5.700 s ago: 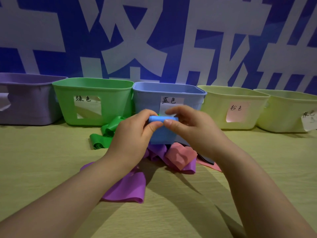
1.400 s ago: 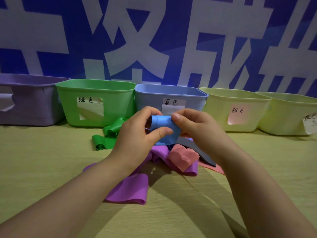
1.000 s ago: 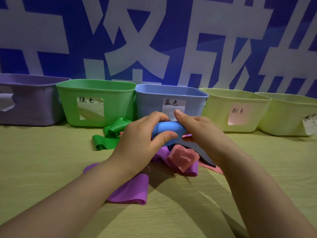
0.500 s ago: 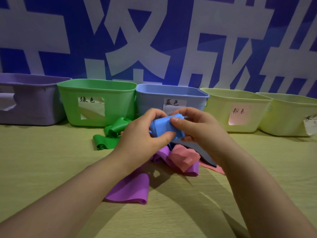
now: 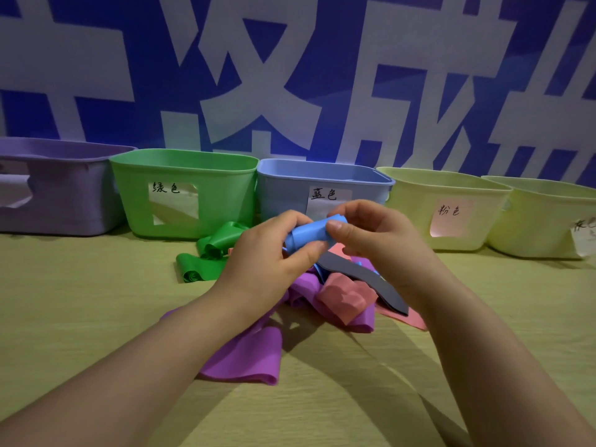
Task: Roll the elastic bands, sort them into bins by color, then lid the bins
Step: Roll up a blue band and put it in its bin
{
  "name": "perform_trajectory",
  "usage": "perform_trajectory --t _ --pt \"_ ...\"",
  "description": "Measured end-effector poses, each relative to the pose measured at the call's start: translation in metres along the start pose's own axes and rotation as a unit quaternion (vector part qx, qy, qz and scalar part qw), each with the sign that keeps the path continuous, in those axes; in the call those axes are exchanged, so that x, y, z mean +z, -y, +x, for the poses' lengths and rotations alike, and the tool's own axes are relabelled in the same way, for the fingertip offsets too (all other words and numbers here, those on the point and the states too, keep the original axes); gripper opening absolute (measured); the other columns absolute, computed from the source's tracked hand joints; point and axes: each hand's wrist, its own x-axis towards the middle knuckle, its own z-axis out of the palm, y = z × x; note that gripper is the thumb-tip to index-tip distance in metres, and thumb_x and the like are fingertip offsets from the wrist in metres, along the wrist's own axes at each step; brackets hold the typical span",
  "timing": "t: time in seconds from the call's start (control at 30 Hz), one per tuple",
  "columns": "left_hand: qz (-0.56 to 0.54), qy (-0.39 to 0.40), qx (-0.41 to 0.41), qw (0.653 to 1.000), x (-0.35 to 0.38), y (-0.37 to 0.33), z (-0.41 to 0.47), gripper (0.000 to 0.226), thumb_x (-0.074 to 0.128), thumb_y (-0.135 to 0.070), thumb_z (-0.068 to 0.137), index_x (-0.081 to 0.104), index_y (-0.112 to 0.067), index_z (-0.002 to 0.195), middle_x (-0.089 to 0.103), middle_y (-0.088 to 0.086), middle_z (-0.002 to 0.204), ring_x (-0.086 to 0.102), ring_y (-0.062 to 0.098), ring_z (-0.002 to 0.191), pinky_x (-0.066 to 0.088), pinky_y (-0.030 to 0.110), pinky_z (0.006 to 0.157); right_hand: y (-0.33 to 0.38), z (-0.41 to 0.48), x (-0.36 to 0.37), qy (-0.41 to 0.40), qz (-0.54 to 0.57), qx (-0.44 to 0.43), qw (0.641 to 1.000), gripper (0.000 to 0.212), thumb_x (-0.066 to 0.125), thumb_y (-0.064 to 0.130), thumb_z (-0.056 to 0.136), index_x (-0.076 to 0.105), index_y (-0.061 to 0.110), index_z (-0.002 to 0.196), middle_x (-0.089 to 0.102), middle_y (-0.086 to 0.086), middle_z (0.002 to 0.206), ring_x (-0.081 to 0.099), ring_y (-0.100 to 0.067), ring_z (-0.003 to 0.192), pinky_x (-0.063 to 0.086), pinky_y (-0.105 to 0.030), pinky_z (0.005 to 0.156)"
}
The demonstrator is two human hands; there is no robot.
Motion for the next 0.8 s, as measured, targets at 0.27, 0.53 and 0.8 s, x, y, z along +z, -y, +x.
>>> perform_trajectory --t 0.27,0.53,0.8 --pt "0.068 -0.019 0.081 0.994 -0.0008 -0.0002 -0.0021 0.030 0.053 -0.041 0.083 0.061 -0.015 0.098 0.049 -0.015 0.064 0.046 -0.007 0.060 0.032 0.006 0.057 0.0006 0.0010 0.0027 0.009 -0.026 0.037 0.999 0.026 0.051 0.037 0.090 0.066 0.017 0.086 0.063 0.001 0.075 0.059 -0.007 0.068 0.048 -0.027 0.072" --pt "0.133 -0.044 0.120 0.983 -0.0010 -0.0032 -0.0027 0.037 0.039 -0.039 0.089 0.061 -0.009 0.094 0.059 0.002 0.073 0.044 0.015 0.070 0.028 0.022 0.057 0.0005 0.0010 0.0041 0.019 -0.028 0.048 0.998 0.027 0.050 0.044 0.088 0.065 0.021 0.085 0.067 -0.005 0.082 0.063 -0.014 0.076 0.051 -0.032 0.078" --pt "0.065 -0.044 0.049 0.996 -0.0020 0.0025 0.0008 0.052 0.025 -0.054 0.085 0.057 -0.013 0.079 0.055 0.000 0.055 0.050 0.017 0.055 0.037 0.037 0.056 -0.0031 -0.0011 0.0038 0.048 0.045 0.020 0.998 0.017 0.063 0.020 0.084 0.061 0.024 0.100 0.066 0.001 0.090 0.062 -0.006 0.074 0.052 -0.023 0.072"
